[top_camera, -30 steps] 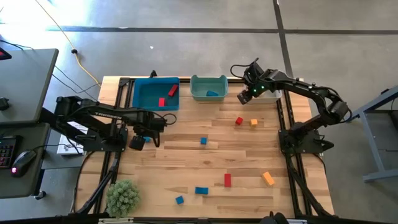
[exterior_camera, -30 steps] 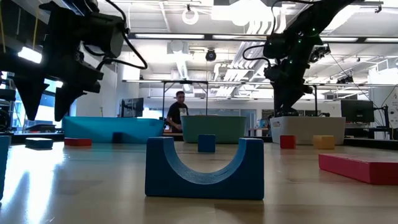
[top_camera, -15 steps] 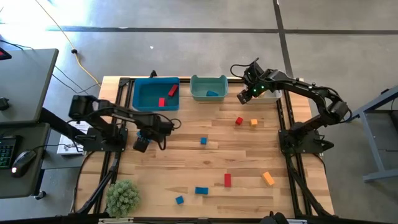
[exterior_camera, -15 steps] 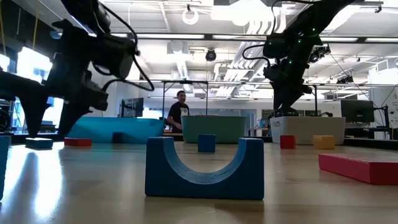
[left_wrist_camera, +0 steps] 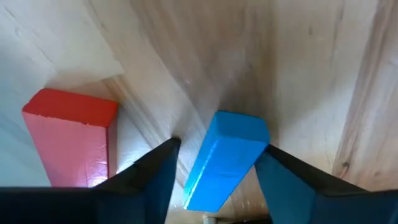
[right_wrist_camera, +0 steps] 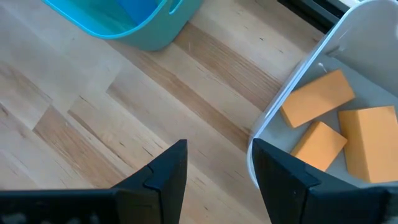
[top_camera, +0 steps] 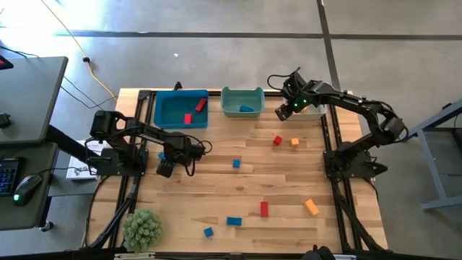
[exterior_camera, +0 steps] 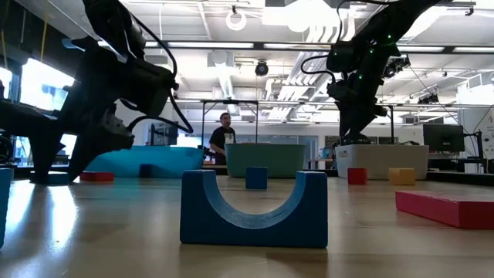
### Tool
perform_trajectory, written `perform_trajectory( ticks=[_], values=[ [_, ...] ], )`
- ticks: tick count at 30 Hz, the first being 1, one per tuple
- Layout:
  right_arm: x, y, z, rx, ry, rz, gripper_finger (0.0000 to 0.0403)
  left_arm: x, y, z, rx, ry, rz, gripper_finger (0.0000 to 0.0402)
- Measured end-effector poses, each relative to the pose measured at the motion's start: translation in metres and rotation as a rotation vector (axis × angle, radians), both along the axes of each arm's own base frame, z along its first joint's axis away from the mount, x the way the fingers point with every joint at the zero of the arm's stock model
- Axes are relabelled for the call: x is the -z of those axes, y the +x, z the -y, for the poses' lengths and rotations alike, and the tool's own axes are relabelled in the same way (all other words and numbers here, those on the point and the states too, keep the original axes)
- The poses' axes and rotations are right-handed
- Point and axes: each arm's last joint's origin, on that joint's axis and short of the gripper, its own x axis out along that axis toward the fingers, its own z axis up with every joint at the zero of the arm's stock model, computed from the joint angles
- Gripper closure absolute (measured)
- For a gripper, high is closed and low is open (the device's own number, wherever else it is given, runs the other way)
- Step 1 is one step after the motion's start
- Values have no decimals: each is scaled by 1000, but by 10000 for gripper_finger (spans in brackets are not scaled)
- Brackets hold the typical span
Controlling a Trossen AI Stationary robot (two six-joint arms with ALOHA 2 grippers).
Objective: Sort & place blocks by color
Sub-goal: Put the blue block into the green bin
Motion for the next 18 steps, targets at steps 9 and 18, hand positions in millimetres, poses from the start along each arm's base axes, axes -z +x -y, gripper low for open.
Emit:
perform_trajectory(
  ticks=[9,18],
  values=[
    [0,0,0,-23,-14,-1,235,0,0,0,-6,-3,-4,328],
    [-5,2,2,-17,-21,12,235,-18,22,-2,-54,-4,113,328]
  ],
)
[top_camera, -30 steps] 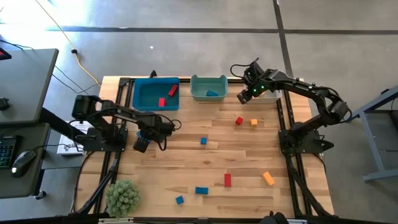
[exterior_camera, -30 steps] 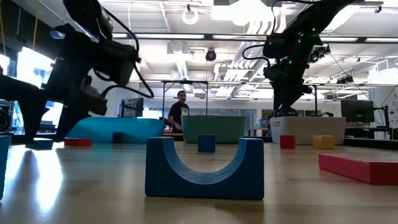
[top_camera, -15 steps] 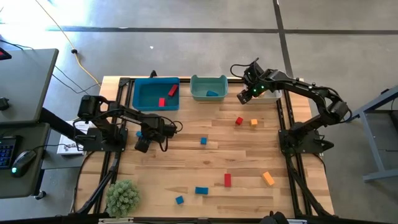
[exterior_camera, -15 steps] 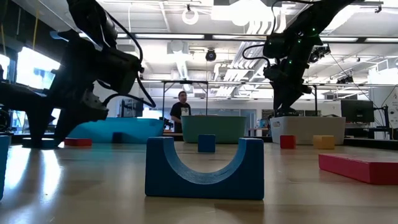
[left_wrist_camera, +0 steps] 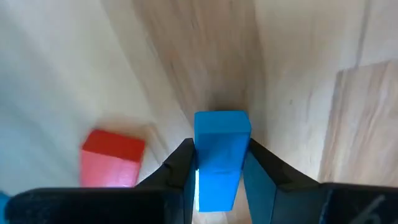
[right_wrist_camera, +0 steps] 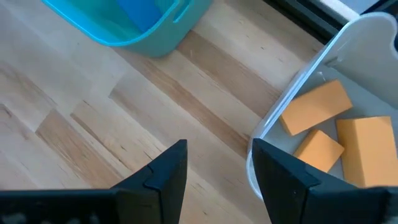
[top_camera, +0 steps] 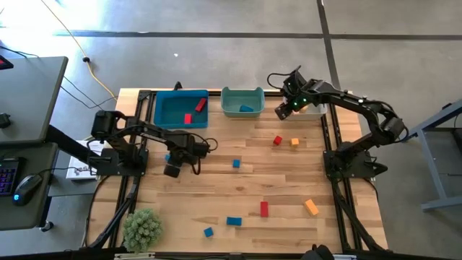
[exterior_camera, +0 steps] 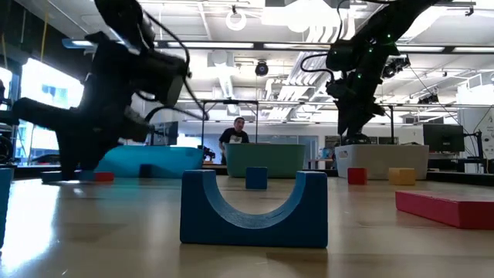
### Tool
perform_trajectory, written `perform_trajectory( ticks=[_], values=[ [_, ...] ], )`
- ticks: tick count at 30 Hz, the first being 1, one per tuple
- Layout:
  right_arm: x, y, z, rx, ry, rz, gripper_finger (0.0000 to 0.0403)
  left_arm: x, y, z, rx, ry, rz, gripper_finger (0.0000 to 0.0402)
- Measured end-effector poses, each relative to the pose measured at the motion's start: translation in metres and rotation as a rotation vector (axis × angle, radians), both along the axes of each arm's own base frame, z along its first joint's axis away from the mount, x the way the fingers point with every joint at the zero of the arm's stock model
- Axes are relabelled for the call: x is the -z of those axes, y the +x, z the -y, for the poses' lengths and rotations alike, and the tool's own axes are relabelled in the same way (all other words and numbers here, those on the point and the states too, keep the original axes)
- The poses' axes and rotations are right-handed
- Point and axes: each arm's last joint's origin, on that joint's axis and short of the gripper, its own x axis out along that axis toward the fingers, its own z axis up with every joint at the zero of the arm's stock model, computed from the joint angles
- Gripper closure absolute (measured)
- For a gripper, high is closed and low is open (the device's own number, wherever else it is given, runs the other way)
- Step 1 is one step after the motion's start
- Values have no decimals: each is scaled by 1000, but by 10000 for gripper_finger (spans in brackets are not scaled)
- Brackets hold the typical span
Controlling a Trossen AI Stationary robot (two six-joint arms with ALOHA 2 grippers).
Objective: Sort & place blocks by color
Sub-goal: Put the blue block into the green bin
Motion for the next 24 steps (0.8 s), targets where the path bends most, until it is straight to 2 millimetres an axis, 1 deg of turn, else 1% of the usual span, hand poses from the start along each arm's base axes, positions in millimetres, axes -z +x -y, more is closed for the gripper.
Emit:
perform_trajectory(
  ticks=[2,6,10,14,18,24],
  values=[
    [-7,2,2,0,-14,15,235,-7,2,-1,-22,9,10,328],
    [-24,6,5,-6,-42,41,235,-26,13,-4,-58,38,103,328],
    [-43,10,10,-17,-89,79,235,-45,26,-13,-107,79,213,328],
    [-61,13,13,-39,-146,112,235,-63,39,-32,-167,151,314,328],
    [-77,15,15,-53,-192,141,235,-79,51,-56,-247,211,457,328],
    [-91,17,17,-85,-249,165,235,-101,60,-97,-427,292,670,327]
  ],
)
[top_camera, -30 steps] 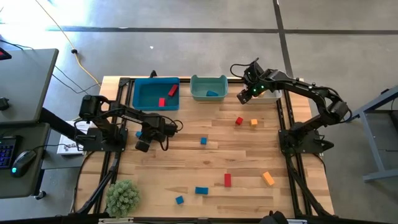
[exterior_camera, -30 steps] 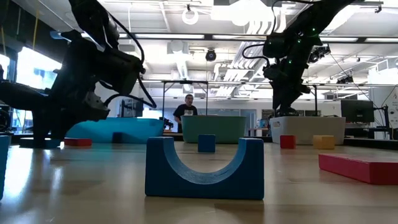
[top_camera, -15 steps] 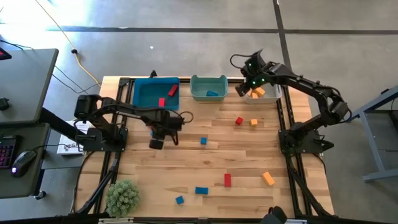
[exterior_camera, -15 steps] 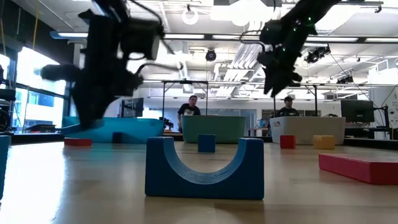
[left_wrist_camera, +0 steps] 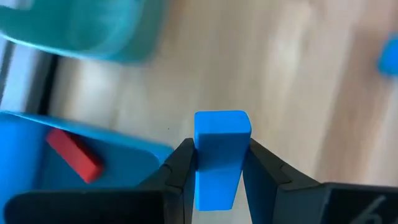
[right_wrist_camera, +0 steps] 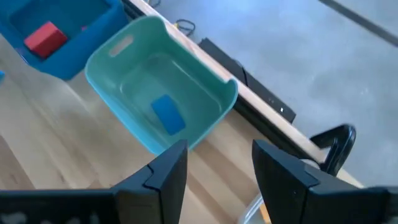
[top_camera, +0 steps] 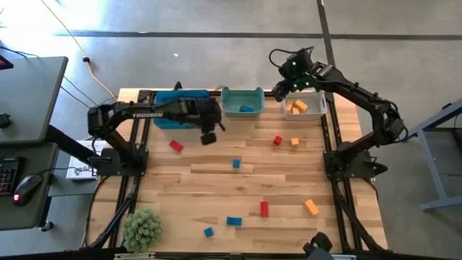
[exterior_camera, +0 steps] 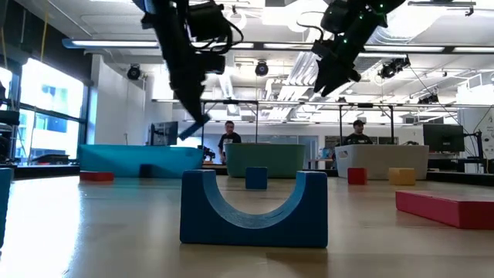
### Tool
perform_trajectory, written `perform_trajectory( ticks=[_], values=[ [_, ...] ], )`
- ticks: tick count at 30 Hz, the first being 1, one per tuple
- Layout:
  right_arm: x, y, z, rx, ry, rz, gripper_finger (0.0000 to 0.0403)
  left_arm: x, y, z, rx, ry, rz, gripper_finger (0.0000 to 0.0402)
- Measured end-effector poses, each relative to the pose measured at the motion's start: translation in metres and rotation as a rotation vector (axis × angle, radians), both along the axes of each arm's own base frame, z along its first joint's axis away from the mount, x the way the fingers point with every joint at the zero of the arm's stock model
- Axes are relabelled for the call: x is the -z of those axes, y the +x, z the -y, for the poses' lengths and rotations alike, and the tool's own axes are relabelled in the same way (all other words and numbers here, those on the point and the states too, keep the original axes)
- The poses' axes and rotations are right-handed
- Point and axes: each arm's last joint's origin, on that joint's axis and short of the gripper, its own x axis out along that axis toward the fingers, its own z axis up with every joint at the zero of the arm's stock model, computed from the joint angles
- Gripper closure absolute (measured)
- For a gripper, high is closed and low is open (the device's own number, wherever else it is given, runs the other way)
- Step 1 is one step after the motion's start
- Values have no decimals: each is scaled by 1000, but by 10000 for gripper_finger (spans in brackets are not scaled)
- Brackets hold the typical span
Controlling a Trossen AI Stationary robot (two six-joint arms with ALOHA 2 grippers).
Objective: Sort & place blocks by color
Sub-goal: Put the blue block into the green bin
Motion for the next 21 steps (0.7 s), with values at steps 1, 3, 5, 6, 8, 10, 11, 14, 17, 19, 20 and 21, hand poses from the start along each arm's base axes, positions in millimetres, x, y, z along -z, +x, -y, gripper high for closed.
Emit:
perform_trajectory(
  ticks=[1,3,5,6,8,10,11,14,17,19,20,21],
  values=[
    [-1,0,0,-3,-9,5,235,-3,1,-6,-29,11,38,327],
    [-3,1,1,-4,-23,18,235,-10,2,-20,-92,35,119,327],
    [-4,2,2,-5,-34,28,235,-15,2,-32,-143,59,198,327],
    [-4,3,2,-6,-39,33,235,-18,3,-37,-163,74,239,327],
    [-6,3,3,-5,-53,46,235,-23,4,-47,-192,106,313,327],
    [-7,4,4,-5,-66,59,235,-27,4,-55,-212,134,375,326],
    [-7,5,5,-5,-72,66,235,-29,4,-59,-222,140,404,326],
    [-9,6,6,-2,-90,88,235,-34,1,-69,-242,159,463,326],
    [-11,7,7,1,-103,105,235,-35,-5,-79,-276,173,476,326],
    [-12,8,7,1,-111,114,235,-35,-12,-88,-320,172,483,326],
    [-12,8,8,2,-115,118,235,-35,-15,-92,-347,169,489,326],
    [-13,8,8,2,-121,125,235,-35,-19,-97,-371,166,494,326]
  ],
)
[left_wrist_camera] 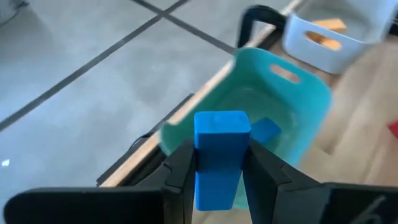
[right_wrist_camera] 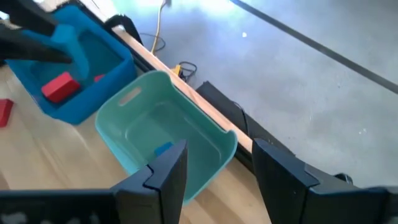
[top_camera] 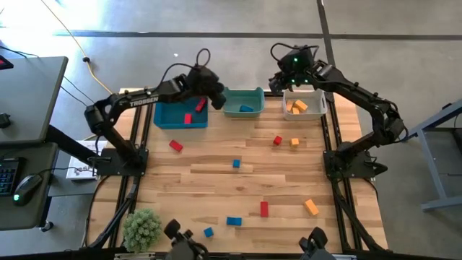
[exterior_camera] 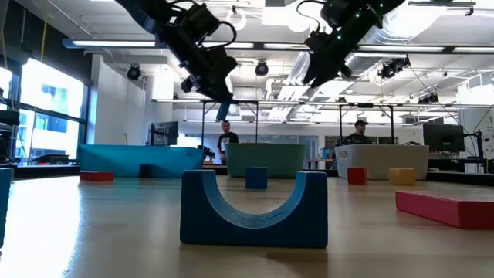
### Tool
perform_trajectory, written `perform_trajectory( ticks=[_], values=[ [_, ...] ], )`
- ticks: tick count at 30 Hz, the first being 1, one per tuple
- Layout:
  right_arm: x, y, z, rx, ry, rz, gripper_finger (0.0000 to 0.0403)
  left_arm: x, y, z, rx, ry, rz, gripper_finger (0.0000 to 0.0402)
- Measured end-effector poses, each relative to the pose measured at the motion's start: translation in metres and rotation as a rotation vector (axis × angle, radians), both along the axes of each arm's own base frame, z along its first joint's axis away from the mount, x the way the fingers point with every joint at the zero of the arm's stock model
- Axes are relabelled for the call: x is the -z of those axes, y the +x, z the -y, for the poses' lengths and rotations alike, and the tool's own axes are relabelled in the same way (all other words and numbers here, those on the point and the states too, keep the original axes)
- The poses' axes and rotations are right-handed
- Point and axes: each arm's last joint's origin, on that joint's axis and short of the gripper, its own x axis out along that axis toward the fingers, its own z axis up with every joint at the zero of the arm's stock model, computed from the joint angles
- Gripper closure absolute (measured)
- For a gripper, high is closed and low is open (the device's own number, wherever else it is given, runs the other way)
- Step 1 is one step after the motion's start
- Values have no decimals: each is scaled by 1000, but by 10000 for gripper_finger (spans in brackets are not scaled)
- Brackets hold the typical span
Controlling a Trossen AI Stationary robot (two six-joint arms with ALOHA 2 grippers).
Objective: Sort & place blocks by color
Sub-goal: Put the blue block into the green bin
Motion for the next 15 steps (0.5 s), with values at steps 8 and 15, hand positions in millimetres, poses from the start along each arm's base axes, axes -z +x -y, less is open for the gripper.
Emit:
perform_trajectory(
  ticks=[8,15],
  values=[
    [-3,0,3,119,0,50,235,-5,-24,-31,-1,-41,134,326],
    [-3,-2,5,247,-10,53,235,-19,-19,-42,93,45,324,326]
  ],
)
